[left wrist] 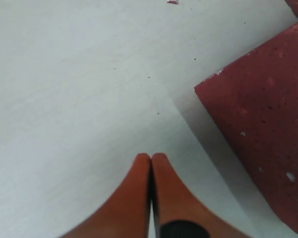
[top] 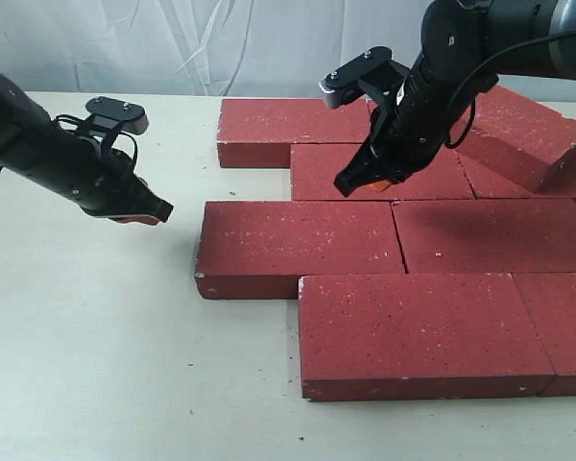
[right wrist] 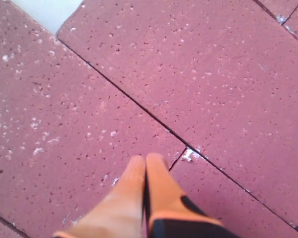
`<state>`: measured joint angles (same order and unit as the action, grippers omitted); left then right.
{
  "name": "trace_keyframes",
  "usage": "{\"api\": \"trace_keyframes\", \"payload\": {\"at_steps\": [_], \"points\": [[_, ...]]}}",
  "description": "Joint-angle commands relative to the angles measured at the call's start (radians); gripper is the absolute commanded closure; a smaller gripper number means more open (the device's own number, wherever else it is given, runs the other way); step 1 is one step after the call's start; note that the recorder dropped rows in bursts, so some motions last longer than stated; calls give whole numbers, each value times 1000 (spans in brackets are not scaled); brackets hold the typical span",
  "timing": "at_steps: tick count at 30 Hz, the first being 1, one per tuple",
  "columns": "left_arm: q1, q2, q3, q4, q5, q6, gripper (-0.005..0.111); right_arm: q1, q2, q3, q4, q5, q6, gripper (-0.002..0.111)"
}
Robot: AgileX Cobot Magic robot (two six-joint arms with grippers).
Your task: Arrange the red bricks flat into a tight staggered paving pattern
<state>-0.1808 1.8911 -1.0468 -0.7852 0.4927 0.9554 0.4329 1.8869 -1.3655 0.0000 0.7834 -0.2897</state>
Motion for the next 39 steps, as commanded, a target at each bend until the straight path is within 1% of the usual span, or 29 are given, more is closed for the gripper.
{"api": "trace_keyframes", "payload": {"at_steps": [1, 6, 17, 21, 29, 35, 39], "points": [[0, -9, -3, -6, 2, 14, 107, -3, -9, 4, 18, -23, 2, 109], [0, -9, -3, -6, 0, 16, 107, -3, -9, 4, 36, -56, 2, 109], [0, -9, -3, -33, 0, 16, 107, -3, -9, 4, 36, -58, 2, 109], [0, -9, -3, -33, 31, 16, 107, -3, -9, 4, 36, -58, 2, 109], [0, -9, -3, -43, 22, 16, 107, -3, -9, 4, 36, -76, 2, 109], [0, -30, -42, -172, 26, 59, 107, -3, -9, 4, 40, -167, 2, 109], [0, -65, -106, -328, 3, 144, 107, -3, -9, 4, 26, -272, 2, 109]]}}
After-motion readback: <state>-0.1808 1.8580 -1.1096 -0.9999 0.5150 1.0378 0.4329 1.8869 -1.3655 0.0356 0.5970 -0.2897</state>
